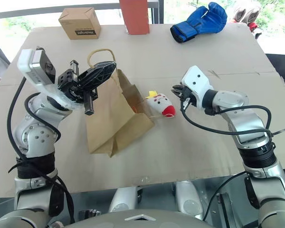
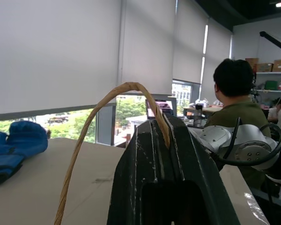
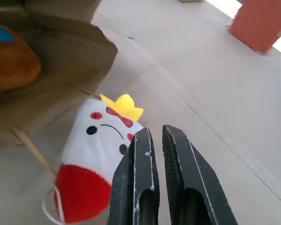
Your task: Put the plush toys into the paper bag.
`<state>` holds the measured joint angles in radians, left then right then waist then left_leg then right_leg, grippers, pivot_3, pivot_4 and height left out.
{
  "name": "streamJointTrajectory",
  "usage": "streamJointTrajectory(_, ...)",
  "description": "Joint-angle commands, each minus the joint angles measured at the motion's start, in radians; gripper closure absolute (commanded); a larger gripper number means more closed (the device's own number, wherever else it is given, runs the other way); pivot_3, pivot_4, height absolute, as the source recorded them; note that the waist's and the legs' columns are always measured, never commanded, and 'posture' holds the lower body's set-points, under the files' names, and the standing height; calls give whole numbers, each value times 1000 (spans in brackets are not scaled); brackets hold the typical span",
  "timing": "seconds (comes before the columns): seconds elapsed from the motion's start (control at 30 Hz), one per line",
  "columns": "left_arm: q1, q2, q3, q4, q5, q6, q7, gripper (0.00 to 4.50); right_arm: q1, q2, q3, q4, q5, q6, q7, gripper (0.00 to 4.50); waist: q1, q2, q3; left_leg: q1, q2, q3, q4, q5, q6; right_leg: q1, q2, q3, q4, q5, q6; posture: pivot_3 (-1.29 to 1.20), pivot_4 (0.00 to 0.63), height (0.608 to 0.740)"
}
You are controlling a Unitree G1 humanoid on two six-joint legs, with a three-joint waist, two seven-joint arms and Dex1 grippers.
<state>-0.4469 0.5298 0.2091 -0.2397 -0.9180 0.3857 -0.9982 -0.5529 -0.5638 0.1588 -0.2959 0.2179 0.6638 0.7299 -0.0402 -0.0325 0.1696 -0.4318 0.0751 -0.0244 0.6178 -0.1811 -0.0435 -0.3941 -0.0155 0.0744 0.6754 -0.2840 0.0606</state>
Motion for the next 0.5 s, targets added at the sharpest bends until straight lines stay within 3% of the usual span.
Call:
streamJointTrajectory(0.03,-19,33,-4,15,12,3,-64,4500,17,47,-8,-49,95,102,14,3692,-2,0,0,0,0,0,0,0,0,0,0,0,0,0,0,0,150,740)
streamJointTrajectory(0.23,-14,44,3,23,13,15,-84,4500,-4,166,99,71,31,199,-95,838,1,0,0,0,0,0,0,0,0,0,0,0,1,0,0,0,150,740)
streamJointTrajectory(0.33,-7,48,1,18,25,11,-85,4500,-10,211,129,129,6,196,-123,838,1,0,0,0,0,0,0,0,0,0,0,0,1,0,0,0,150,740)
streamJointTrajectory(0.37,-5,50,0,16,33,7,-83,4500,-12,207,155,159,-34,170,-140,1287,0,0,0,0,0,0,0,0,0,0,0,0,1,0,0,0,150,740)
streamJointTrajectory(0.43,-1,53,2,11,44,4,-81,4500,-16,199,189,199,-93,127,-165,1763,0,0,0,0,0,0,0,0,0,0,0,0,1,0,0,0,150,740)
streamJointTrajectory(0.5,9,55,10,17,70,-34,-104,4500,-13,195,173,195,-105,57,-160,2700,0,0,0,0,0,0,0,0,0,0,0,0,1,0,0,0,150,740)
